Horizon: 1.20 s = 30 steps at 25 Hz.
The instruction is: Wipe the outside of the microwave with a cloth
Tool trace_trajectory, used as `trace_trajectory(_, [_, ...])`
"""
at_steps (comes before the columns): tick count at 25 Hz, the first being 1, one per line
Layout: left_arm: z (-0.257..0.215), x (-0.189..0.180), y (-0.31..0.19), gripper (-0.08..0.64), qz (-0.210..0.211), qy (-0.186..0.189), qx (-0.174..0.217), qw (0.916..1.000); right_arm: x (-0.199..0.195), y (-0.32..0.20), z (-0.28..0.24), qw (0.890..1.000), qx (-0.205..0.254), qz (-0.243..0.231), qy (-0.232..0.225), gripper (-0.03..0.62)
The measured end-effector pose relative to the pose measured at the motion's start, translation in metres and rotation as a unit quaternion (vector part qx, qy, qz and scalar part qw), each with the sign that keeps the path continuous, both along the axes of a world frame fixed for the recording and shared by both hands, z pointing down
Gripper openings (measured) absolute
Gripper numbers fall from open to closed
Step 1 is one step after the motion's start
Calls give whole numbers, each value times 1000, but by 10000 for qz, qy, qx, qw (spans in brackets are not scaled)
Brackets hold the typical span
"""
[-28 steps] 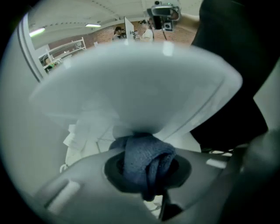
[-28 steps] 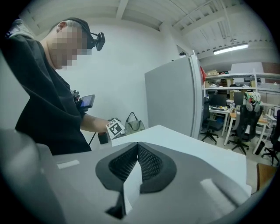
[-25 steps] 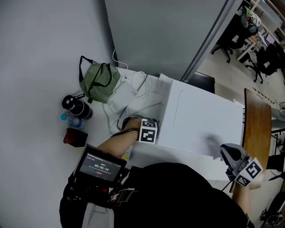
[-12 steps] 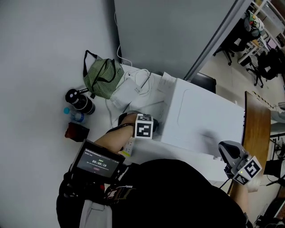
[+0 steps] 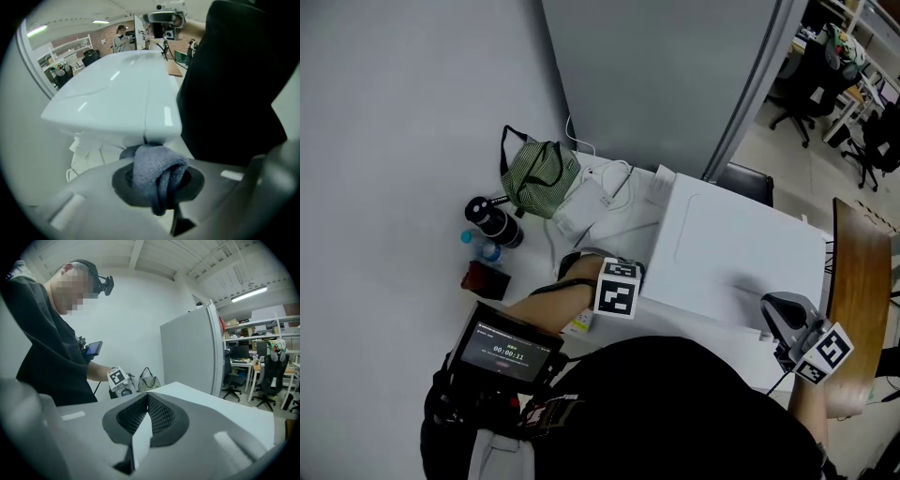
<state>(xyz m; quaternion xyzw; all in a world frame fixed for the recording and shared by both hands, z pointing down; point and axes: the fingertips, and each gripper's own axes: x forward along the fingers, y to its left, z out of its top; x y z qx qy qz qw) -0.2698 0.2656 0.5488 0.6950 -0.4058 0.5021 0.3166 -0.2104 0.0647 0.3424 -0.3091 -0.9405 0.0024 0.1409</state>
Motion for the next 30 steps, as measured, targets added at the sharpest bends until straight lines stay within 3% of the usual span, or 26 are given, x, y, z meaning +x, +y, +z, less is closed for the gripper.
trace_trajectory(4, [62, -2, 1, 58, -95, 221, -310, 9992, 8, -11, 3, 9992, 137, 285, 230, 6])
trace_trajectory(9, [135, 2, 0, 58, -441, 831, -292, 9951, 9, 0, 3, 9966, 469, 415, 539, 6])
trace_trajectory(12, [149, 1, -3, 58, -437, 970, -158, 9942, 1, 19, -3, 9956, 634, 407, 555, 6])
trace_trajectory(18, [140, 0, 9, 58, -134, 906, -307, 9953, -1, 44, -14, 9956, 654, 558, 371, 6])
trace_trajectory(21, [113, -8, 24, 58, -599, 1169, -206, 9911, 3, 33, -10, 9966, 496, 606, 246, 6])
trace_trajectory(23, [77, -30, 15, 58, -1066, 1068, 374, 9878, 11, 16, 0, 9975, 328, 608, 159, 6])
trace_trajectory(27, [-31, -107, 5, 58, -1985, 183, 1163, 9730, 32, -21, 22, 9966, -98, 786, -214, 6])
trace_trajectory(30, [-125, -138, -36, 58, -2083, -614, 1867, 9581, 49, -59, 10, 9955, -286, 792, -425, 6])
